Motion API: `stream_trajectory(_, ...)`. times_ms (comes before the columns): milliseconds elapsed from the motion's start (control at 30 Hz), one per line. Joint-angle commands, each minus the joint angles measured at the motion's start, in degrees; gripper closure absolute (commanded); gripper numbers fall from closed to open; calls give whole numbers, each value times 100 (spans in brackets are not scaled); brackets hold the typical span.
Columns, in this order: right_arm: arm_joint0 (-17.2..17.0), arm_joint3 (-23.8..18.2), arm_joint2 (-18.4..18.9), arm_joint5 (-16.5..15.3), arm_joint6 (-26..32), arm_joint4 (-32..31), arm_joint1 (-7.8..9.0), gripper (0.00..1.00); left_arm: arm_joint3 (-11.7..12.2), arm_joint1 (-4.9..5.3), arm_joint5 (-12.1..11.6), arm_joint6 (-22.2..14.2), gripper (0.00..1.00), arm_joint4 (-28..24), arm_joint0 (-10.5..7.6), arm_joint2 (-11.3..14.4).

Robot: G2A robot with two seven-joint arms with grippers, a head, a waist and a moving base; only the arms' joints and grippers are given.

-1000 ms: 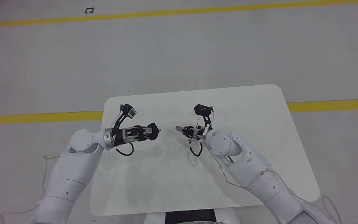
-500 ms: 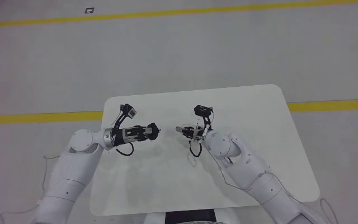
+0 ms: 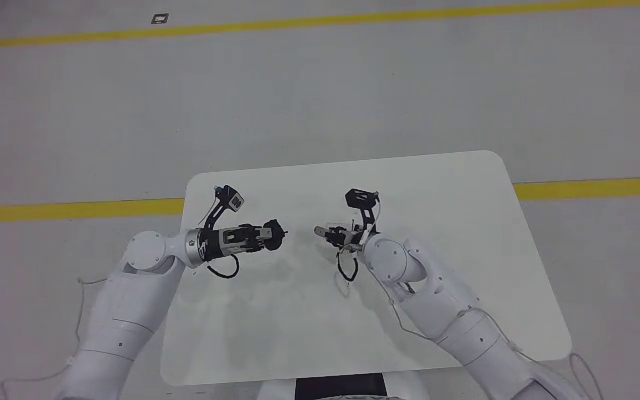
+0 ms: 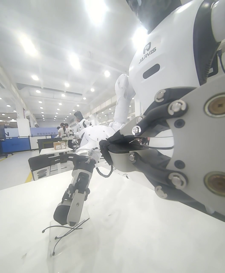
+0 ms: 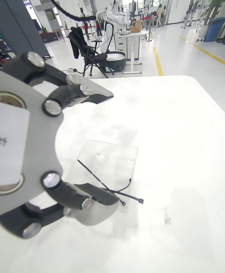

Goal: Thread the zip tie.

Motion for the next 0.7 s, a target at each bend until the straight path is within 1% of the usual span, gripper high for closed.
stream_trajectory(0,2,13,-4,0,-6,-74,-8,0,0,0,0,0,100,0,0,0)
stream_trajectory(367,84,209,-35,0,21,-364,-98,0,0,0,0,0,100,0,0,0)
stream_trajectory(667,76,276,17,0,45,-544,-170,0,0,0,0,0,100,0,0,0)
